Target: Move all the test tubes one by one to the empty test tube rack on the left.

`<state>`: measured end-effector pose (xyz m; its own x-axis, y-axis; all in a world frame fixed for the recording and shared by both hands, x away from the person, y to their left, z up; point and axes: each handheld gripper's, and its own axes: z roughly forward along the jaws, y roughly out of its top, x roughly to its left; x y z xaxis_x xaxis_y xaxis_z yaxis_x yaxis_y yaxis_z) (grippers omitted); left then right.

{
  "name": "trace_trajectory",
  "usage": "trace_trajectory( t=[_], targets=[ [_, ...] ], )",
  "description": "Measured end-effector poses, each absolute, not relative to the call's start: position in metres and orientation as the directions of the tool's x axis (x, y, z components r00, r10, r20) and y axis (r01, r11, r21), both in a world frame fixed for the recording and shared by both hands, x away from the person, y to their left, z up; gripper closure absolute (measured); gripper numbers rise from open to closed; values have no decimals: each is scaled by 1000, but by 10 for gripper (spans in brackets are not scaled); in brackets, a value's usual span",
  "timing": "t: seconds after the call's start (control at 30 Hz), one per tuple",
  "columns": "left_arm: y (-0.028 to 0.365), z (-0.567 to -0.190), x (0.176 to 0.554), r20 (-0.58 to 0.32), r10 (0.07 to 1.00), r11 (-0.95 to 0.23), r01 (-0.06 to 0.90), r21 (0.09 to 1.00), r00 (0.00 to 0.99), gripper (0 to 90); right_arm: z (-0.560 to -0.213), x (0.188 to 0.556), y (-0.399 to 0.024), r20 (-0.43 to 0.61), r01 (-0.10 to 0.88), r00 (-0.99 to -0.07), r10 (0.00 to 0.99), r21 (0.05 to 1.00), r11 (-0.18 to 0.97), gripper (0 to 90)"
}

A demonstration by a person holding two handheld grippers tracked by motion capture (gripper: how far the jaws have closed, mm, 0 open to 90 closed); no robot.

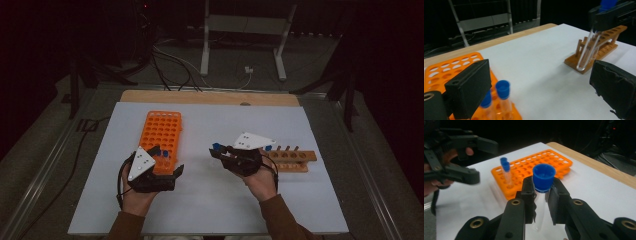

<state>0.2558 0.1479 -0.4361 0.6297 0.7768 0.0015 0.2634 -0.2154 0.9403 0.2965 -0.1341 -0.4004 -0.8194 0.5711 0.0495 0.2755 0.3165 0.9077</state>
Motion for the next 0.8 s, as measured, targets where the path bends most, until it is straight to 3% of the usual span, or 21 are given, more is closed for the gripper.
trace_trajectory(
  t=[0.37,0.57,0.8],
  targets=[
    [128,-440,257,2,731,-249,265,932,682,97,-402,291,-105,58,263,-856,514,905,335,764],
    [121,-443,256,-4,697,-266,263,928,717,247,-403,288,-89,67,256,-875,479,904,341,764],
    [124,-443,256,-23,671,-250,255,934,741,565,-404,285,-79,68,252,-886,459,901,353,763]
  ],
)
